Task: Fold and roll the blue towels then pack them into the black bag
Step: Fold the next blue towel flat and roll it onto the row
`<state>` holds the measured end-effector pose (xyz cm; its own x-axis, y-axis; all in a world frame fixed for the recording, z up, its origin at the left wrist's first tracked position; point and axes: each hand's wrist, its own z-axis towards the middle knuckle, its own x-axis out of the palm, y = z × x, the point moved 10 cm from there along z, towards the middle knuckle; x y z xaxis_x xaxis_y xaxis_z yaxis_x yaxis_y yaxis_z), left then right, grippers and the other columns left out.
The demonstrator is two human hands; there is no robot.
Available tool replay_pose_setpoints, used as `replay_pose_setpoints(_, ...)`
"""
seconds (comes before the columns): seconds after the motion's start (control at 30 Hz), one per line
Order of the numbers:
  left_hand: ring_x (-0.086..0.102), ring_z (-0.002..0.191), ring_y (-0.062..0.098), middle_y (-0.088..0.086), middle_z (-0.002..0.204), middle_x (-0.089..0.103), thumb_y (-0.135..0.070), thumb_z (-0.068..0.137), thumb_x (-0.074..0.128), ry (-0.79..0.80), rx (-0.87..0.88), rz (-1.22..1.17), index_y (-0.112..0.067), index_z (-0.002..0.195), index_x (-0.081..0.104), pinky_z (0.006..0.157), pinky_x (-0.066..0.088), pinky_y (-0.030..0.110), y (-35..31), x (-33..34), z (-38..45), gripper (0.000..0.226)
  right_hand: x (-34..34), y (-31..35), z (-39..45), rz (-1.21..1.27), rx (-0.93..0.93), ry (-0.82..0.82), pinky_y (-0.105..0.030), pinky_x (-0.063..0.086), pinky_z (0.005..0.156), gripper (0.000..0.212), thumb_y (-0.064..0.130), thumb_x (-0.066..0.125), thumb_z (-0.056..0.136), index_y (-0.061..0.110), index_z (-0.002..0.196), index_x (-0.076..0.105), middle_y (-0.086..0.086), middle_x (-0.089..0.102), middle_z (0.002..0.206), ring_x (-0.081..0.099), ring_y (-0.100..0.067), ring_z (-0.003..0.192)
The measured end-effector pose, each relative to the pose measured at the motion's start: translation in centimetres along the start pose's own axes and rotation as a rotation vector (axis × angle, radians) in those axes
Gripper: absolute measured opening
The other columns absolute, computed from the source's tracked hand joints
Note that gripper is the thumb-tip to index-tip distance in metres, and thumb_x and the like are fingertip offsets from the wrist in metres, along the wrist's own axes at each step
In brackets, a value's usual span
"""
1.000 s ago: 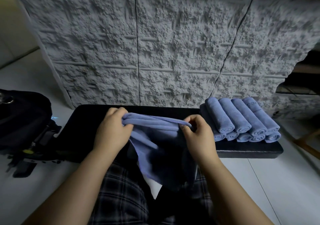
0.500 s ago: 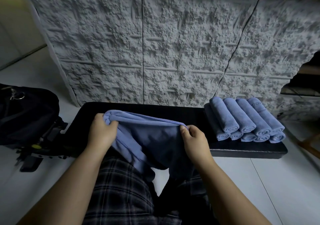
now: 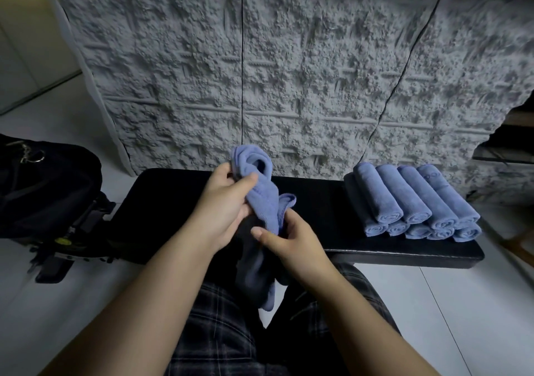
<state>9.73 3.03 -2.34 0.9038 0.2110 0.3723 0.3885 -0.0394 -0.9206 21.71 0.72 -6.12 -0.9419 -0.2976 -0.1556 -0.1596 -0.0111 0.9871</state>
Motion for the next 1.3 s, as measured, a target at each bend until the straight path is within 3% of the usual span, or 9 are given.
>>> replay_pose_setpoints(0.1,0.058,0.103,0.013,0.007,0.115,0.056,0.003,0.091,0.051,-0.061,0.108,0.122,-0.015,0.128,0.039,0.091,0.047,0.029,-1.2,-0.9,-0.2,0.043,-1.8,-0.8,0.1,-0.041,0.047,-0.146,-0.041,0.052,0.078,0.026,0.024,0.071,0.082,0.006,0.098,0.061,-0.011,0.07,0.093,0.067,-0.02,0.085)
replay_pose_setpoints(0.27,0.051,0.068,-0.003,-0.004,0.077,0.057,-0.005,0.077,0.072,0.063,0.317,0.639,-0.02,0.081,0.055,0.065,0.04,0.006,-1.8,0.7,-2.0,0.023,-4.4,-3.5,0.1,0.216,0.281,-0.348,-0.037,0.055,0.081,0.038,0.039,0.065,0.085,0.004,0.1,0.061,-0.012,0.07,0.093,0.068,-0.021,0.086)
replay_pose_setpoints(0.37,0.045,0.058,-0.002,-0.008,0.068,0.053,-0.033,0.06,0.084,0.228,0.187,0.715,-0.021,0.075,0.053,0.058,0.038,0.013,1.2,2.0,-2.5,0.037,-5.5,-3.4,0.2,0.248,0.367,-0.38,-0.029,0.045,0.06,0.065,0.063,0.062,0.075,0.003,0.1,0.056,-0.008,0.059,0.079,0.057,-0.017,0.069)
replay_pose_setpoints(0.5,0.057,0.073,0.004,-0.009,0.078,0.062,-0.054,0.054,0.073,0.311,0.101,0.938,-0.022,0.079,0.053,0.068,0.049,0.032,3.5,2.0,-2.2,0.046,-4.9,-1.6,0.7,0.475,0.32,-0.338,-0.037,0.043,0.081,0.1,0.07,0.073,0.047,-0.005,0.111,0.059,-0.041,0.054,0.104,0.055,-0.029,0.085)
replay_pose_setpoints(0.6,0.058,0.07,0.012,0.006,0.076,0.066,-0.053,0.059,0.06,0.278,0.16,0.842,-0.014,0.075,0.057,0.072,0.051,0.049,2.6,1.8,-2.2,0.043,-4.3,-1.1,1.1,0.544,0.29,-0.261,-0.05,0.041,0.104,0.076,0.061,0.073,0.06,0.01,0.114,0.063,-0.032,0.053,0.125,0.056,-0.041,0.115)
replay_pose_setpoints(0.73,0.051,0.069,0.013,0.016,0.074,0.062,-0.055,0.065,0.053,0.242,0.188,0.694,-0.009,0.076,0.055,0.07,0.047,0.052,1.4,1.8,-2.0,0.047,-3.4,0.4,0.7,0.53,0.199,-0.125,-0.038,0.051,0.088,0.025,0.026,0.063,0.088,0.018,0.111,0.058,-0.013,0.068,0.106,0.065,-0.024,0.102)
replay_pose_setpoints(0.93,0.061,0.085,0.022,0.01,0.089,0.065,-0.023,0.085,0.059,-0.033,0.249,0.493,-0.025,0.09,0.051,0.089,0.047,0.054,-0.4,-0.6,-1.9,0.009,-2.5,1.4,-0.1,0.548,0.162,-0.104,-0.037,0.044,0.079,0.018,0.014,0.07,0.081,0.004,0.092,0.059,-0.018,0.057,0.086,0.054,-0.026,0.085)
replay_pose_setpoints(1.1,0.064,0.084,0.016,0.002,0.095,0.065,0.006,0.085,0.052,0.159,0.297,0.481,-0.056,0.098,0.05,0.083,0.05,0.034,-0.6,1.2,-2.8,0.064,-2.1,2.7,-0.3,0.606,0.102,-0.04,-0.04,0.047,0.092,0.017,0.008,0.052,0.093,0.008,0.105,0.064,-0.02,0.066,0.102,0.062,-0.027,0.098)
replay_pose_setpoints(1.3,0.061,0.094,0.023,-0.01,0.108,0.051,-0.022,0.062,0.052,0.283,0.358,0.704,-0.049,0.097,0.058,0.083,0.052,0.043,-0.1,2.4,-3.4,0.044,-1.7,3.2,-0.1,0.607,0.096,0.036,-0.039,0.049,0.09,0.032,0.002,0.04,0.092,0.01,0.118,0.058,-0.026,0.06,0.119,0.061,-0.031,0.106)
